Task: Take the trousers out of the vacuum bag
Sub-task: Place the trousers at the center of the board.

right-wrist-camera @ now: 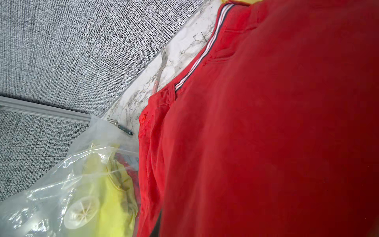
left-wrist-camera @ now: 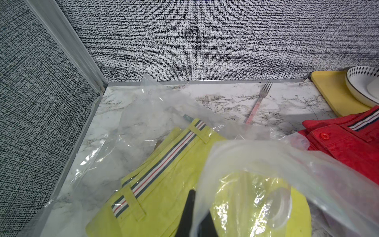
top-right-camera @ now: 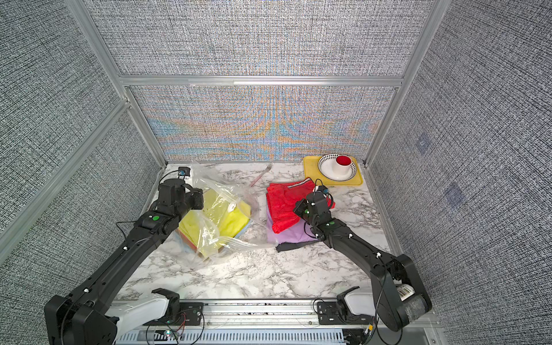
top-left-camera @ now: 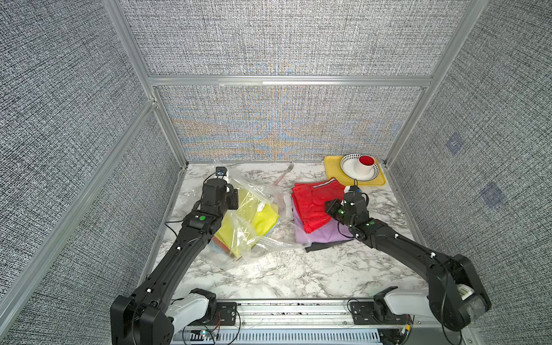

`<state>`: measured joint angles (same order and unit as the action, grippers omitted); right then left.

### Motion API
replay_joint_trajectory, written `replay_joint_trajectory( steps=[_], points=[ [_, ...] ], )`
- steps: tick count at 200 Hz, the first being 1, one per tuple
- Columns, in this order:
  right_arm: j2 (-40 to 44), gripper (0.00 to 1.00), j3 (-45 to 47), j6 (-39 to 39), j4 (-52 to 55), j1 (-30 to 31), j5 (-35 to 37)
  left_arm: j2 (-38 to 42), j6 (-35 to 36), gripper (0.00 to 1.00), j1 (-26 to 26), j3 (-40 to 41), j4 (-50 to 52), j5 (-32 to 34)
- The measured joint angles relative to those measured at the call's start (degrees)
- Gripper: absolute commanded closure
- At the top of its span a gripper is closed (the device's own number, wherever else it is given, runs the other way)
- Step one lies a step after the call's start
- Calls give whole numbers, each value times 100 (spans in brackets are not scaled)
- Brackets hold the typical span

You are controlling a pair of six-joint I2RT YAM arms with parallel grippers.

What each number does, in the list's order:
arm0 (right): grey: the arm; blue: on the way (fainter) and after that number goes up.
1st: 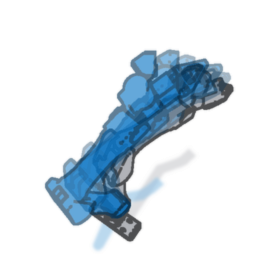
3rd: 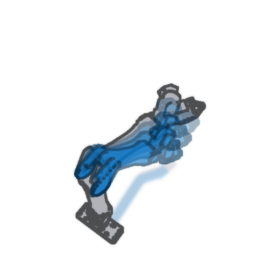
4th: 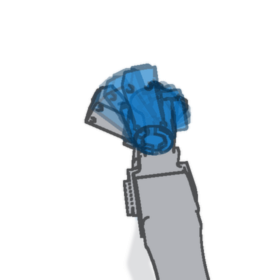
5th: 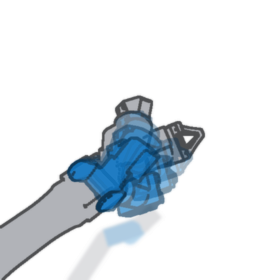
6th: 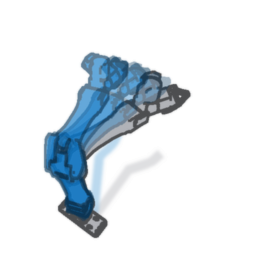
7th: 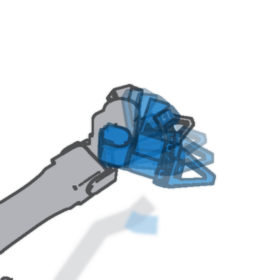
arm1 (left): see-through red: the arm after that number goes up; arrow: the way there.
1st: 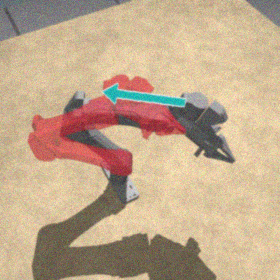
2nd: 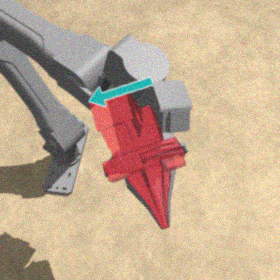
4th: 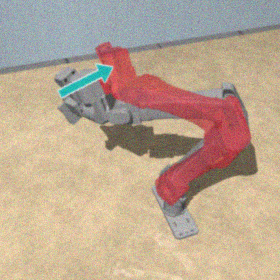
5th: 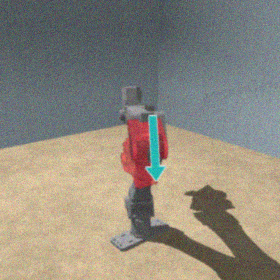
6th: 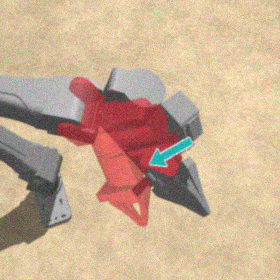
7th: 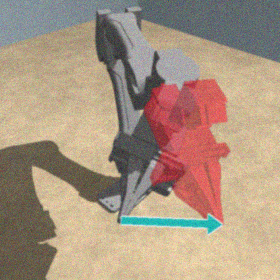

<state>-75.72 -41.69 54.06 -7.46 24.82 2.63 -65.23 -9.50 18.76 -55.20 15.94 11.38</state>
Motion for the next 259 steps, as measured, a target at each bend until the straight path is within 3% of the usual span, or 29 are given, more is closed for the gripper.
replay_joint_trajectory(
  steps=[29, 53, 84, 119, 170, 215, 259],
  points=[
    [-2, 84, 107, 164, -4, 129, 203, 9, 0, 100, 0, 28, -4, -2],
    [63, 61, 267, 308, 42, 151, 236, 22, 0, 100, 0, 35, -4, -48],
    [212, 44, 402, 221, 175, 136, 208, 35, 0, 100, 0, 35, -7, -85],
    [501, 34, 533, -46, 557, 96, 173, 50, 0, 100, 0, 35, -7, -101],
    [1132, 33, 481, -723, 1753, 85, 142, 120, 0, 100, 0, 35, -4, -103],
    [1792, 46, 22, -1331, 3023, 98, 369, 87, 0, 100, 0, -4, -2, -136],
    [1631, 64, -472, -1773, 3386, 96, 549, 57, -4, 100, 0, -50, 2, -216]
  ],
)
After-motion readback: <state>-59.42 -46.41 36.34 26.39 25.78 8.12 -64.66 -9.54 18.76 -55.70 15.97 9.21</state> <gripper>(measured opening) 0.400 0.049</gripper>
